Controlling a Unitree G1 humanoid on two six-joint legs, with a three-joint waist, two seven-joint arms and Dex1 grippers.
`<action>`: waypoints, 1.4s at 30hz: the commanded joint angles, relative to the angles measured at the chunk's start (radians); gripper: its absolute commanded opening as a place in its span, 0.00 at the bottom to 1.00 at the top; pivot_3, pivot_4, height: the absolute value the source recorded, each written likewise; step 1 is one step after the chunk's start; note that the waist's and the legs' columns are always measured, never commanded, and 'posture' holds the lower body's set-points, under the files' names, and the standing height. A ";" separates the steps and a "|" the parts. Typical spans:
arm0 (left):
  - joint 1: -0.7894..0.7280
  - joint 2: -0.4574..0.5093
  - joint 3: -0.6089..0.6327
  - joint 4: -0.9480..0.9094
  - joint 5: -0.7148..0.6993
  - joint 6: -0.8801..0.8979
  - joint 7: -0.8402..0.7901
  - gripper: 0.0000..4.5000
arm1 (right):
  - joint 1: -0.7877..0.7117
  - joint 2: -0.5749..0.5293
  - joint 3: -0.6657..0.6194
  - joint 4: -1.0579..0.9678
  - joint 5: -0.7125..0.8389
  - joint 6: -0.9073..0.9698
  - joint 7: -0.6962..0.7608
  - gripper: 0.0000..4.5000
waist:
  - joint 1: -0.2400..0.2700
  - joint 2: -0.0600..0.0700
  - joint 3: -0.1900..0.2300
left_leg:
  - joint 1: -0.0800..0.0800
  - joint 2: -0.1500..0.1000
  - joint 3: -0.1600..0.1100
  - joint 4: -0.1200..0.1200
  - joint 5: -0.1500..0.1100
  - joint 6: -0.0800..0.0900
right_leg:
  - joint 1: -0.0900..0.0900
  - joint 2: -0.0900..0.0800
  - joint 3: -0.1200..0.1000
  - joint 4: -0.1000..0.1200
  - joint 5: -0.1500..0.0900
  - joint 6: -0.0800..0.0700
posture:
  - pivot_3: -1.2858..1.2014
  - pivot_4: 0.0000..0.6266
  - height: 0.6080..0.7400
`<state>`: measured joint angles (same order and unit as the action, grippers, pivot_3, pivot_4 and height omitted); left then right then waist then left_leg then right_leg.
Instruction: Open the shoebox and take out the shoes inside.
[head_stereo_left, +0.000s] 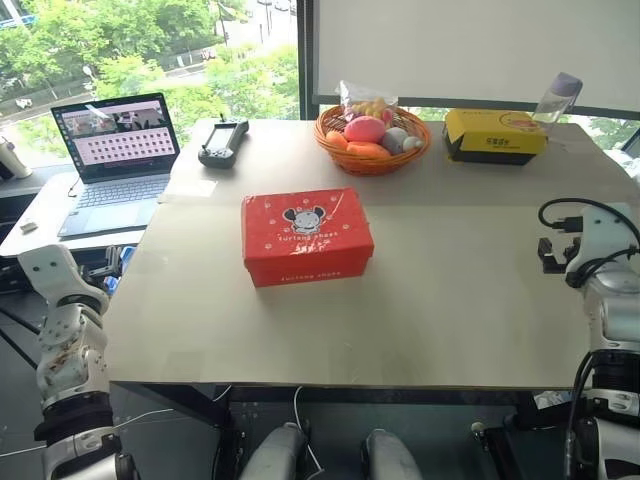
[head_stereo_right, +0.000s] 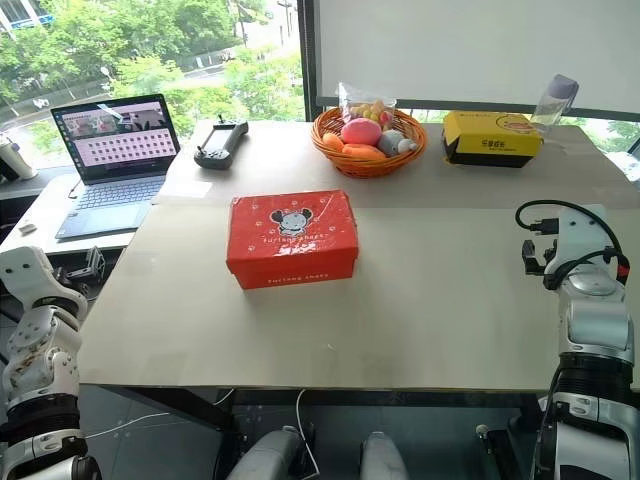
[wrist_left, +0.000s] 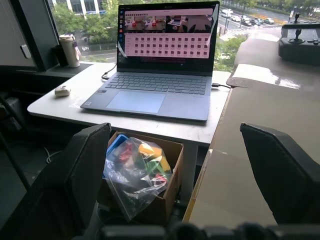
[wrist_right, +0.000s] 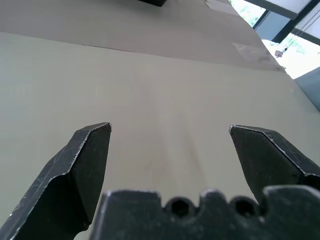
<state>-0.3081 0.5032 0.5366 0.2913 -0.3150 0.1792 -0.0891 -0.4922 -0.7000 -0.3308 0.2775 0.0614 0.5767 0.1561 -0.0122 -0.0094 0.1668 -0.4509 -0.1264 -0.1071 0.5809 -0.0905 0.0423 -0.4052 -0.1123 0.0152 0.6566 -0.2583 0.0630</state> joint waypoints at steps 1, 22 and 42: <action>-0.017 0.008 -0.009 -0.014 -0.021 -0.004 -0.051 0.99 | -0.014 -0.006 -0.022 -0.010 0.003 -0.030 -0.005 1.00 | 0.000 0.000 0.000 | 0.000 0.000 0.000 0.000 0.000 0.000 | 0.000 0.000 0.000 0.000 0.000 0.000 | 0.52 0.24 0.94; -0.011 0.293 -0.329 -0.128 -0.134 0.134 -0.971 0.12 | -0.064 -0.044 0.319 -0.198 0.316 -0.030 0.887 0.09 | -0.027 0.001 0.001 | -0.002 0.002 -0.001 -0.004 0.000 0.000 | -0.007 -0.003 -0.001 -0.004 -0.003 0.003 | 0.52 0.24 0.94; -0.278 0.112 -0.496 0.242 0.151 -0.098 -0.772 0.00 | -0.516 0.308 0.546 0.605 -0.080 -0.468 0.632 0.00 | -0.021 0.001 0.001 | -0.005 0.000 0.000 -0.002 0.005 -0.005 | -0.016 0.006 0.000 0.002 0.009 -0.004 | 0.52 0.24 0.94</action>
<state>-0.5580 0.6294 0.0569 0.5252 -0.1862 0.1236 -0.8692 -0.9796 -0.3973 0.2303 0.8359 -0.0030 0.1716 0.7999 -0.0331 -0.0084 0.1678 -0.4564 -0.1261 -0.1069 0.5790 -0.0858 0.0370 -0.4213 -0.1058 0.0154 0.6590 -0.2490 0.0588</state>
